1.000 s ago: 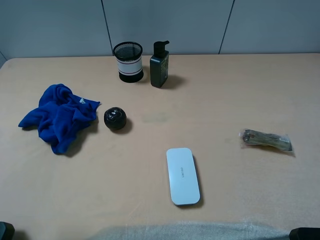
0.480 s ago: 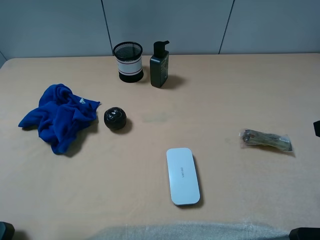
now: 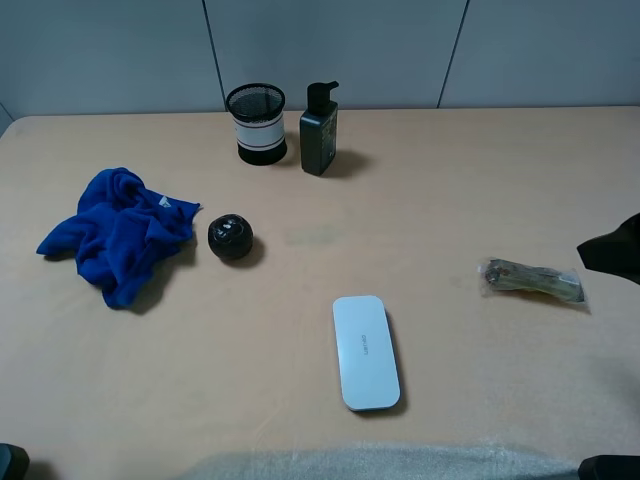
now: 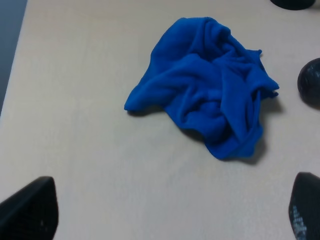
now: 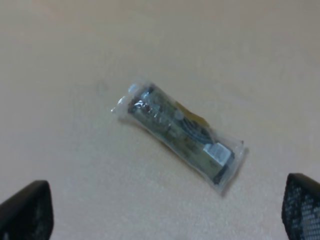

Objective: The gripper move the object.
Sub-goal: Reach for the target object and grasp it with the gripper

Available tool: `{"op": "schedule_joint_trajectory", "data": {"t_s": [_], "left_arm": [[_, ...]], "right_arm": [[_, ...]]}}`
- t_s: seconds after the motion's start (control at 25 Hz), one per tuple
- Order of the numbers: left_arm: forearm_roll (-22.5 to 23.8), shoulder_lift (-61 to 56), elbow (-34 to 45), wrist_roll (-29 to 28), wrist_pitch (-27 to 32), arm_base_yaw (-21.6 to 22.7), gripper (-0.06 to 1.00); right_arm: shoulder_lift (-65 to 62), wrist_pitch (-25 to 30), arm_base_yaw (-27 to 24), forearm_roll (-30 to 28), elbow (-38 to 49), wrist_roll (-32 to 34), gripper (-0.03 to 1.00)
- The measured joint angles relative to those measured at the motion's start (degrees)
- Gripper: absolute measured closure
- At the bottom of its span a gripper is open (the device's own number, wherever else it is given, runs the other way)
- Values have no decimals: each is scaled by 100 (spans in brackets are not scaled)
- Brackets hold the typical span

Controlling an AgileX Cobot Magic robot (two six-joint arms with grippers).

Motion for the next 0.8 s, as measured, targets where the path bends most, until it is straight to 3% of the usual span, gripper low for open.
{"op": "schedule_joint_trajectory", "data": {"t_s": [0.8], "left_arm": [[0,0,0,0,0,0,2]], "right_arm": [[2429,-1357,0,216,-12,-1860,27]]}}
